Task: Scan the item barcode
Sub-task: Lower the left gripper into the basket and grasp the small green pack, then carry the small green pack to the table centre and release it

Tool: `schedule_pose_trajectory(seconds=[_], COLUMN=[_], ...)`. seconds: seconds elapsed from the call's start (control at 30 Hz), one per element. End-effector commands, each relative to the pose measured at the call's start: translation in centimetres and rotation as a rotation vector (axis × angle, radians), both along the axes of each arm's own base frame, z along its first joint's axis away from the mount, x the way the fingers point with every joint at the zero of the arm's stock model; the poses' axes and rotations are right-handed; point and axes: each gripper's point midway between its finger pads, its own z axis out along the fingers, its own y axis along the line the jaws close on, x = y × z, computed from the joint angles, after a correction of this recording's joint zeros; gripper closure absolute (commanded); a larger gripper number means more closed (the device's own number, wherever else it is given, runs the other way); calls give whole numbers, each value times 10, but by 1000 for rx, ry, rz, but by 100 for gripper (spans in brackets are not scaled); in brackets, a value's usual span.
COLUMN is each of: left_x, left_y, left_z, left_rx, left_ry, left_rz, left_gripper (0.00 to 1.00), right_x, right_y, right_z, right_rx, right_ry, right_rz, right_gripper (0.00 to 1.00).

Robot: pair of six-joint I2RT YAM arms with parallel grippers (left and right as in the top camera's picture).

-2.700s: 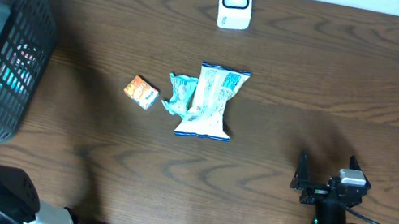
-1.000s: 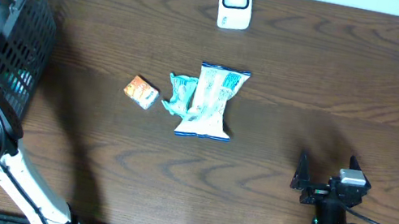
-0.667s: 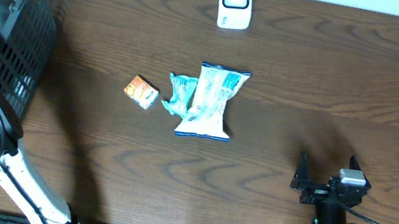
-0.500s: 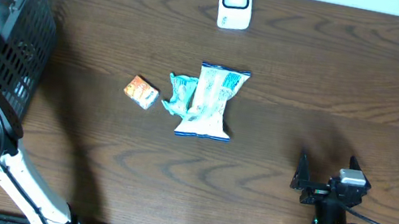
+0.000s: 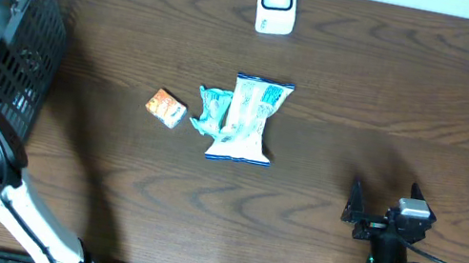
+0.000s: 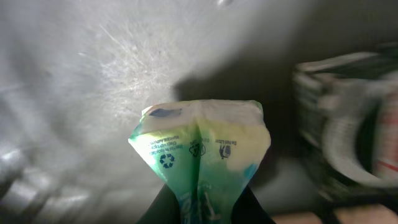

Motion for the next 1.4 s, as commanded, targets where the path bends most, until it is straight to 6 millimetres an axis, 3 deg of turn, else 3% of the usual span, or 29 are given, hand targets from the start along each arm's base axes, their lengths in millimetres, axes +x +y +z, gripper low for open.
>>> schedule_pose_trajectory(seconds=[0.0,0.33,0.53,0.67,0.77,0.9,1.03,1.23,1.33,1.37], left_x=[10,4,-2,2,11,32,51,80,95,104], left_y=[10,1,-29,-58,-80,-113,-154,-225,-256,-271], left_z=[77,222,301,333,341,350,344,313,287,268], left_rx=[123,313,335,302,282,336,341,314,308,290], left_ry=[-171,-561,-829,-958,-997,-1027,-1021,-970,-915,-871], left_rz=[71,155,90,7,-68,-299,-513,-855,-1006,-1054], left_gripper=[92,92,92,92,92,93,92,92,92,92], right_x=[0,0,0,0,0,0,0,0,0,0], right_y=[2,2,2,2,2,2,2,2,2,2], right_z=[-1,-1,-1,-1,-1,-1,-1,-1,-1,-1], right_rx=[-11,-11,-11,-11,-11,-11,-11,-11,-11,-11], right_ry=[1,1,1,1,1,1,1,1,1,1], right_rz=[8,8,8,8,8,8,8,8,8,8], right_gripper=[1,1,1,1,1,1,1,1,1,1])
